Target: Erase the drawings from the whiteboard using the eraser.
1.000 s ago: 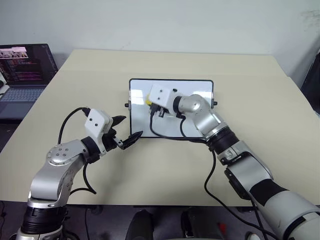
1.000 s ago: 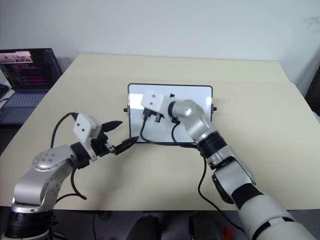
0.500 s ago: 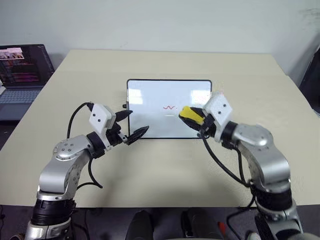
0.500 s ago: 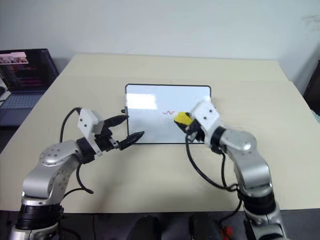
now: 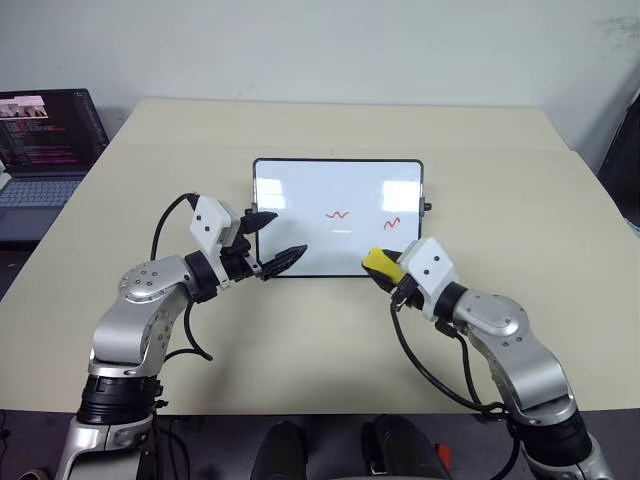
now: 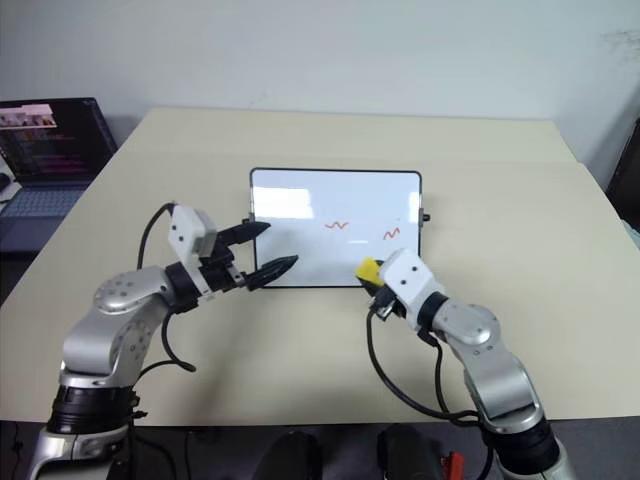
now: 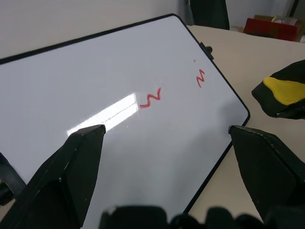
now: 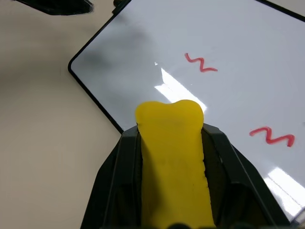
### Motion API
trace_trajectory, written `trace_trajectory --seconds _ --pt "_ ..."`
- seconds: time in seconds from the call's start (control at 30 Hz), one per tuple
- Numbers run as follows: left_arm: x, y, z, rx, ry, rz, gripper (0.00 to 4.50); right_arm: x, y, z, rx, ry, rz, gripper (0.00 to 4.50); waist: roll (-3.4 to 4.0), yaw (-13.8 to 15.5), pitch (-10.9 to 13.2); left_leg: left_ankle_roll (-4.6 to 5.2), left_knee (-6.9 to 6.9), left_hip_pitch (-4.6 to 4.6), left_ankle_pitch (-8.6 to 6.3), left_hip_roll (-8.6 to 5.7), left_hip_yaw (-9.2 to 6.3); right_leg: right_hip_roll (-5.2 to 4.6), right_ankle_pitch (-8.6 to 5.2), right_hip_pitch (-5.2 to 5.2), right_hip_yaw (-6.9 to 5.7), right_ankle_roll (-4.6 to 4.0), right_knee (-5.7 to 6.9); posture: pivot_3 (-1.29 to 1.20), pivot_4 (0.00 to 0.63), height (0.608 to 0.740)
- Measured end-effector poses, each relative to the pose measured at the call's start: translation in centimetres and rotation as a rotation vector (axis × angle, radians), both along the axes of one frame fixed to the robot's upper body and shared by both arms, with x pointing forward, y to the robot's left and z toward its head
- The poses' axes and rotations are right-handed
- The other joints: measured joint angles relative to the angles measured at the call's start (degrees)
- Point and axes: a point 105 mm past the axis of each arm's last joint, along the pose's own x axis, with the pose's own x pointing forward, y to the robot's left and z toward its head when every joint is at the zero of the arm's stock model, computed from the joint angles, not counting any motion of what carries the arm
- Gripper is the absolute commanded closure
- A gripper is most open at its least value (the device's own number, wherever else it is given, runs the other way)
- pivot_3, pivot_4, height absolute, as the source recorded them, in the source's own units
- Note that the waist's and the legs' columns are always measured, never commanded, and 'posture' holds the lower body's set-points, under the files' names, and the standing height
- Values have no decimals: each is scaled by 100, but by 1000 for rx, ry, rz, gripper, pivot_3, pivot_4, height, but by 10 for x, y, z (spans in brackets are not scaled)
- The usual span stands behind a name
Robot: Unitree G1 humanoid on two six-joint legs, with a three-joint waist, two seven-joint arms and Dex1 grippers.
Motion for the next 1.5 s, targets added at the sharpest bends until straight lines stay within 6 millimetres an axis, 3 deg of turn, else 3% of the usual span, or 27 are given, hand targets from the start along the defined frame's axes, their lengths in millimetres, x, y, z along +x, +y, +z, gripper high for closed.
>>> trace_trajectory --seconds 0.13,0.4,0.47,0.6,0.77,0.97,1.27,1.4,1.5 --pt "5 4 -1 33 -22 41 0 19 13 9 -39 -61 2 3195 0 -7 0 0 3 1 0 1 0 1 0 0 0 -1 5 0 150 740" --pt "5 2 1 31 -28 36 0 74 37 40 -74 -166 -52 3196 -1 2 0 0 4 -3 0 3 3 -2 17 -1 0 -29 2 0 150 740" --pt "5 2 -1 33 -20 36 0 85 36 40 -92 -184 -78 3196 -1 8 0 0 1 -6 0 5 2 -3 17 -1 -1 -30 -2 0 150 740" --pt "2 3 -6 35 -2 39 0 98 32 20 -150 -166 -117 3196 -1 15 0 1 0 -9 -1 9 5 -13 17 -2 3 -30 -5 0 150 740" --pt "1 3 -8 36 5 42 0 98 31 14 -220 -183 -94 3196 -3 14 -2 1 11 1 0 8 1 -16 17 2 1 -30 17 0 150 740" --pt "1 4 -8 35 4 47 0 79 38 -11 -306 -105 37 3197 -5 10 -3 2 14 17 0 5 2 -13 16 6 3 -29 41 0 150 740" --pt "0 2 -9 38 15 39 0 103 30 19 -247 -224 -125 3197 -5 2 -3 0 13 16 2 6 2 -10 17 4 3 -29 43 0 150 740" --pt "-1 1 -7 39 10 33 0 99 31 14 -289 -180 -62 3197 -5 3 -3 1 13 15 2 8 3 -11 17 4 4 -29 40 0 150 740" --pt "-2 0 -6 41 4 29 0 86 37 -2 -351 -128 38 3198 -5 1 -3 1 13 18 2 6 2 -10 17 5 3 -29 43 0 150 740"
